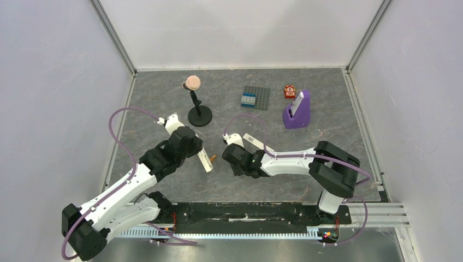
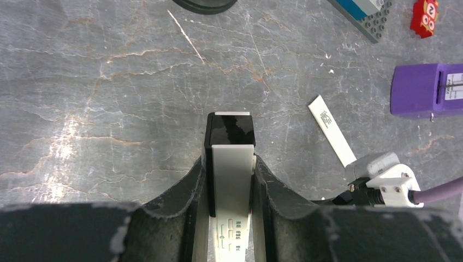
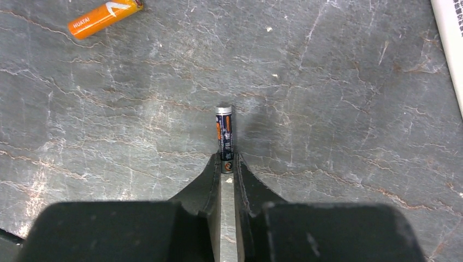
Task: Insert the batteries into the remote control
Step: Pick up the battery from the center of the board, then load the battery into the remote control.
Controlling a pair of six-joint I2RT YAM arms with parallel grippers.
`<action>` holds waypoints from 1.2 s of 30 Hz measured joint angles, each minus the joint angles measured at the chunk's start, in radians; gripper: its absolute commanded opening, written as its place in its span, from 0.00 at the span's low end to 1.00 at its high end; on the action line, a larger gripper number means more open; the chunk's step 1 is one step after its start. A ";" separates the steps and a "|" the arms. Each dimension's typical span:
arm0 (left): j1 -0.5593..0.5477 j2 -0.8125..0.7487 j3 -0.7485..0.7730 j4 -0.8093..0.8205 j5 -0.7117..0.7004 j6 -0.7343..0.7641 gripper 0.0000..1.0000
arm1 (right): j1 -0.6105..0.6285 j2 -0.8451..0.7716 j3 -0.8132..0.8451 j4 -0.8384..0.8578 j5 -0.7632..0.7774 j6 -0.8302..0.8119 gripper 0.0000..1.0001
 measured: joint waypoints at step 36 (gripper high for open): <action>0.000 0.032 -0.531 1.160 0.414 -0.095 0.02 | 0.000 -0.413 0.011 -0.257 -0.254 0.015 0.01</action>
